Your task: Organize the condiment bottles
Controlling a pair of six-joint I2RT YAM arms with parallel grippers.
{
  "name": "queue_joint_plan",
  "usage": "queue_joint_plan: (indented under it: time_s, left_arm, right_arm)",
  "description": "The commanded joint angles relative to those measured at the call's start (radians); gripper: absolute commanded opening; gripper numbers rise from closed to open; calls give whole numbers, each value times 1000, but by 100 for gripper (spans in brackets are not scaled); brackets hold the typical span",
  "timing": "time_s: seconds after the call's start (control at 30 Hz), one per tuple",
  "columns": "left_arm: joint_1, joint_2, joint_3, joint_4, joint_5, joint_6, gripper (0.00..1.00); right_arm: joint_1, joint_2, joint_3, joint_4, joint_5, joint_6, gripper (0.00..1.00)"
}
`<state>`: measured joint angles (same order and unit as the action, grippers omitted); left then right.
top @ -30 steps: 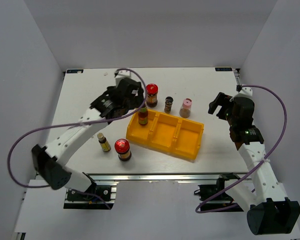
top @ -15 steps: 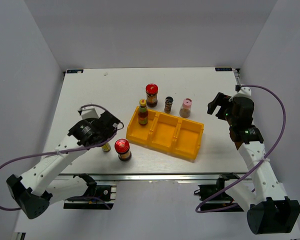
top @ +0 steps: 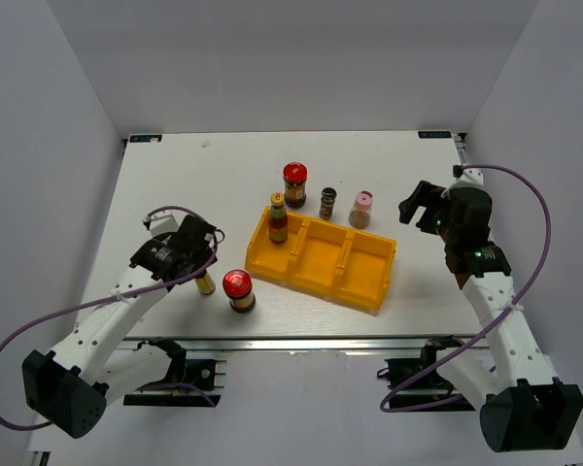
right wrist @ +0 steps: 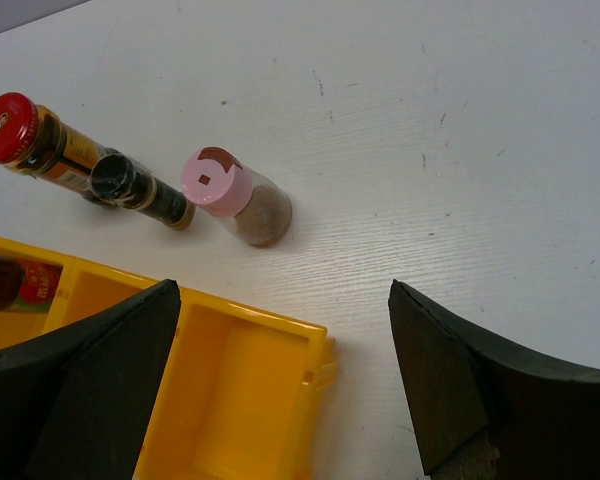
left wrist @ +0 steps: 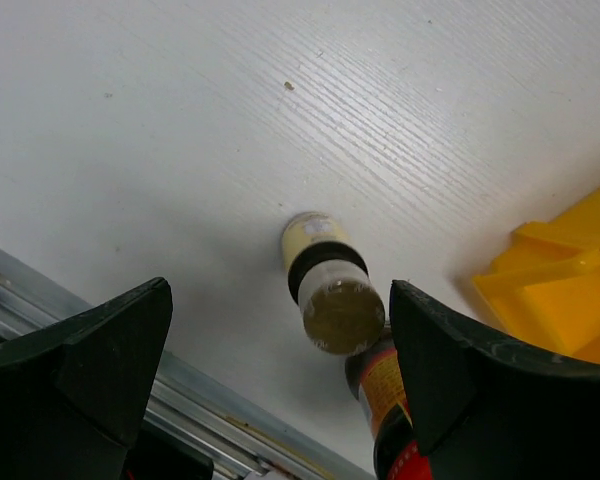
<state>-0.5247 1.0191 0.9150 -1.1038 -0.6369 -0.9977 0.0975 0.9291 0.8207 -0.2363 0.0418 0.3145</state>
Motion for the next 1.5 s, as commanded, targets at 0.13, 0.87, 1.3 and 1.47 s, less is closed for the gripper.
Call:
queue_joint_plan:
  time_s: [0.13,0.87,1.3,1.47]
  left_arm:
    - [77,-2,-34,186,117,140,96]
    - [77,9,2,174,210,191,23]
    - [77,15,301,292,318,346,0]
    - [72,102,354,380,466,401,0]
  right_arm:
    - [-5,-27,15,32,-77,1,89]
    - [-5,-23,17,29,-54,3,89]
    - [-5,-30,15,25,-46,0,89]
    - [-5,-27,18,20,1,-6,89]
